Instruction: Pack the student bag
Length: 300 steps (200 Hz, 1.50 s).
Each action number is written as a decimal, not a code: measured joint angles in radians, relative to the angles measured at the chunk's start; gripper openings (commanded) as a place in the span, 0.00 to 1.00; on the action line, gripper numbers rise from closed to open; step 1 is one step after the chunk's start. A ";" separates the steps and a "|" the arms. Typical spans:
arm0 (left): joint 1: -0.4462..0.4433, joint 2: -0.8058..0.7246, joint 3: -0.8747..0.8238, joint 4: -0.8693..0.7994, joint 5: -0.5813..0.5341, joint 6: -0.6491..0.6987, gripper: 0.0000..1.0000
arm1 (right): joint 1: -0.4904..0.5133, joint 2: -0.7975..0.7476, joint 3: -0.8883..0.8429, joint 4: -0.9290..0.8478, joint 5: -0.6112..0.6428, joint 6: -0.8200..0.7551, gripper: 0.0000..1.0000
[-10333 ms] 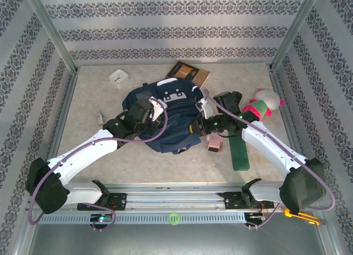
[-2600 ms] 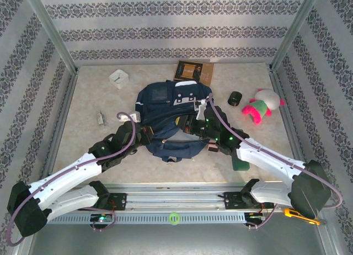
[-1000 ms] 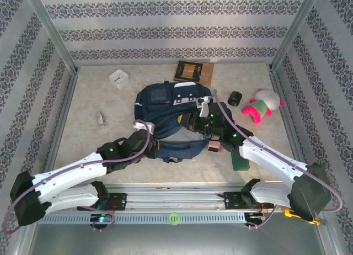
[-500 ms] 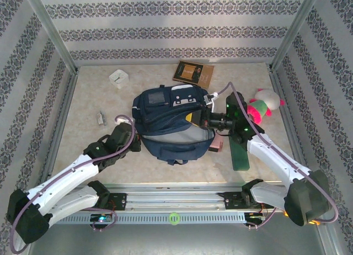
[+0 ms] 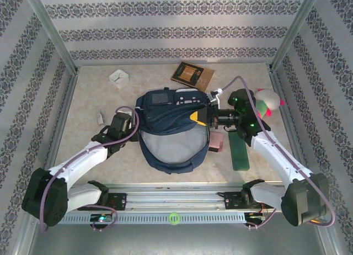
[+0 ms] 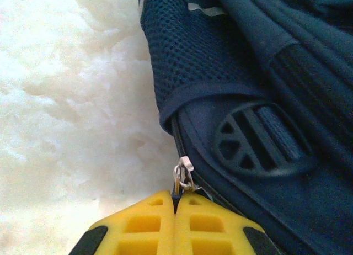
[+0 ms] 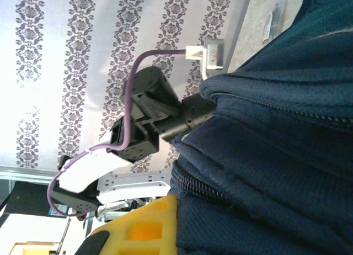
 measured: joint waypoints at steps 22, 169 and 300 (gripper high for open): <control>0.014 0.022 0.000 0.029 0.011 0.019 0.16 | -0.009 0.001 0.000 -0.002 -0.010 0.000 0.00; -0.182 -0.203 0.233 -0.057 0.467 0.790 0.94 | 0.116 0.138 0.091 -0.003 0.069 -0.043 0.00; -0.261 -0.177 0.162 0.028 0.027 0.829 0.08 | 0.215 0.363 0.263 0.029 0.143 -0.161 0.00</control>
